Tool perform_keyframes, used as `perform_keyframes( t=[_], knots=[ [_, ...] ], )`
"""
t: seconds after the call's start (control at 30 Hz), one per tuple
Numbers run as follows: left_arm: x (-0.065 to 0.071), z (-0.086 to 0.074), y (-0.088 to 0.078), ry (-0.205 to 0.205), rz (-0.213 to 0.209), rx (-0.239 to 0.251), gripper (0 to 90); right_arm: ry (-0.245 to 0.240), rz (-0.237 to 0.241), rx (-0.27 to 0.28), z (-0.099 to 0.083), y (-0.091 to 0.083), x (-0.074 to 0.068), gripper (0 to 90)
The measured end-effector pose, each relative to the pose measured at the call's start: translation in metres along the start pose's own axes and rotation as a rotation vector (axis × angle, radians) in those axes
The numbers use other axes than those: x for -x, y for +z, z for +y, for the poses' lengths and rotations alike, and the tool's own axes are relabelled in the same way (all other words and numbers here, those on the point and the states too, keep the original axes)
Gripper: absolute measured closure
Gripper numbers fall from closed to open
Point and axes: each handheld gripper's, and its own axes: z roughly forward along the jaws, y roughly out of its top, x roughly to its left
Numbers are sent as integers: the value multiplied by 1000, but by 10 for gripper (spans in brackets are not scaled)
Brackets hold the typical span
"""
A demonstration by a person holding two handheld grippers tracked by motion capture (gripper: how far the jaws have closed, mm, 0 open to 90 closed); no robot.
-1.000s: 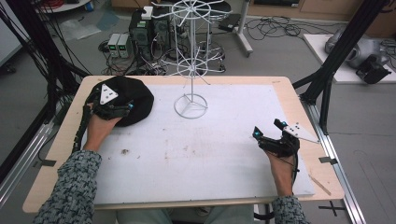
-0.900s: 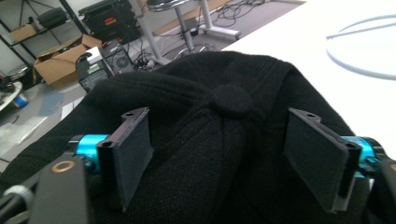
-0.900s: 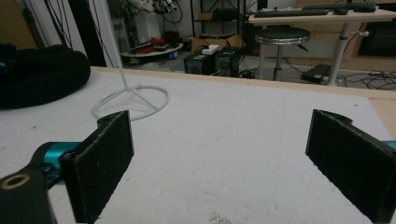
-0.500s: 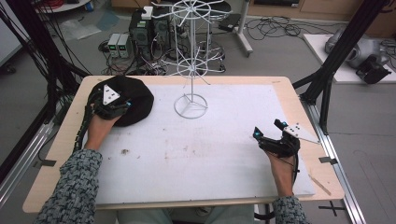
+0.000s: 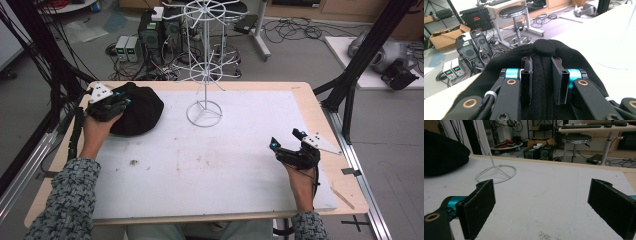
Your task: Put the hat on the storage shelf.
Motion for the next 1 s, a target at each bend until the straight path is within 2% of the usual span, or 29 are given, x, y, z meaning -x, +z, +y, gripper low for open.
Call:
perform_keyframes(
  t=[0.13, 0.17, 0.2, 0.23, 0.3, 0.37, 0.4, 0.47, 0.53, 0.63, 0.8, 1.0],
  knots=[
    [-6, 12, -9, -29, 2, 30, 732, 18, 5, 2, -2, -2, 1, 67],
    [-10, 22, -17, -42, -3, 55, 733, 20, 7, 7, -3, -2, 1, 68],
    [-11, 25, -19, -52, -6, 66, 733, 27, 9, 12, -3, -3, 0, 68],
    [-11, 25, -19, -52, -6, 66, 733, 30, 10, 14, -2, -4, -1, 68],
    [-15, 35, -25, -63, -13, 81, 733, 30, 12, 15, -2, -6, -3, 68],
    [-20, 51, -35, -67, -25, 107, 732, 33, 14, 11, -2, -9, -5, 68],
    [-20, 51, -35, -67, -25, 107, 732, 33, 14, 11, -2, -9, -5, 68],
    [-23, 63, -41, -71, -33, 126, 732, 29, 15, 7, -3, -11, -7, 67],
    [-26, 76, -48, -75, -32, 146, 732, 20, 13, -10, -4, -13, -7, 67],
    [-29, 94, -57, -74, -31, 172, 733, 27, 16, -6, -6, -15, -7, 67],
    [-33, 124, -72, -97, -33, 236, 734, 31, 27, -17, -8, -14, -7, 67],
    [-38, 139, -81, -133, -46, 291, 735, 25, 32, -9, -8, -13, -5, 68]
  ],
)
